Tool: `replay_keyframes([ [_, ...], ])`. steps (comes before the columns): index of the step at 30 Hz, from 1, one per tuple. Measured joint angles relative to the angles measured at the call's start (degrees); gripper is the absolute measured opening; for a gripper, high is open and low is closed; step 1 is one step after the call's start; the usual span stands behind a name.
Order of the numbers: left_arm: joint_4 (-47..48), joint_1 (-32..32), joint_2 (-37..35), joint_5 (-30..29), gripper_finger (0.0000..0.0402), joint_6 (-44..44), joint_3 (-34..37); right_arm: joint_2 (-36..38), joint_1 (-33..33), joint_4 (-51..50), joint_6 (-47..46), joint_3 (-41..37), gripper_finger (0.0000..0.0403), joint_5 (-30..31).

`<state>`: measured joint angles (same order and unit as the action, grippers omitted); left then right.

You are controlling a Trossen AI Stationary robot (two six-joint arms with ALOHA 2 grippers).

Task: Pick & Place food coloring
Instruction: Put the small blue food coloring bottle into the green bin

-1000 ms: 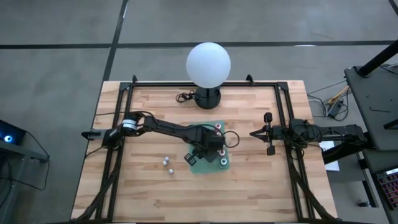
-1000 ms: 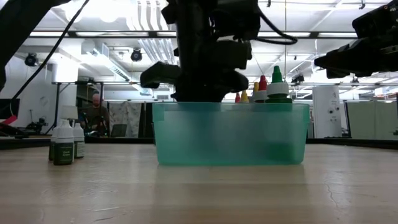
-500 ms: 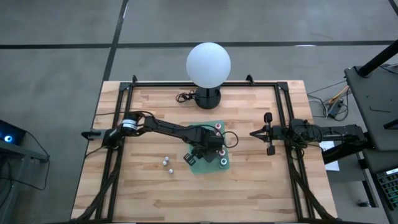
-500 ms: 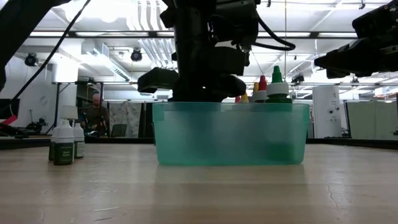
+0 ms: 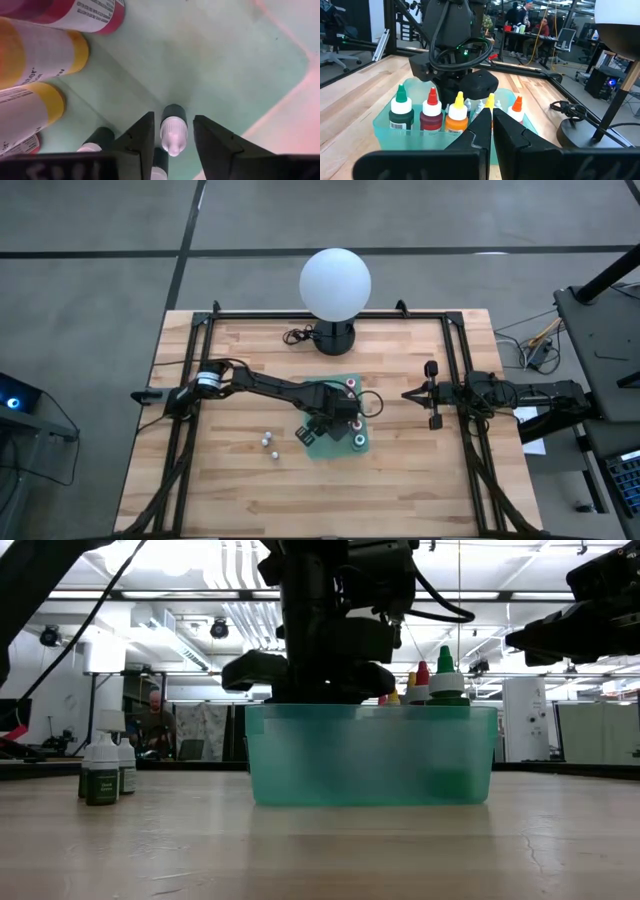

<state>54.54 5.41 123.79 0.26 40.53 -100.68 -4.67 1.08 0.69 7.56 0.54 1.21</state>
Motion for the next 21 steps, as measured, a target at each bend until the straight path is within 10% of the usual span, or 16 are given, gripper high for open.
replay_keyframes([
  [21,1.52,-0.04,-4.03,-2.46,0.0115,-3.31,-0.39,0.0,0.02,0.0,0.0,0.0,0.0009,0.02],
])
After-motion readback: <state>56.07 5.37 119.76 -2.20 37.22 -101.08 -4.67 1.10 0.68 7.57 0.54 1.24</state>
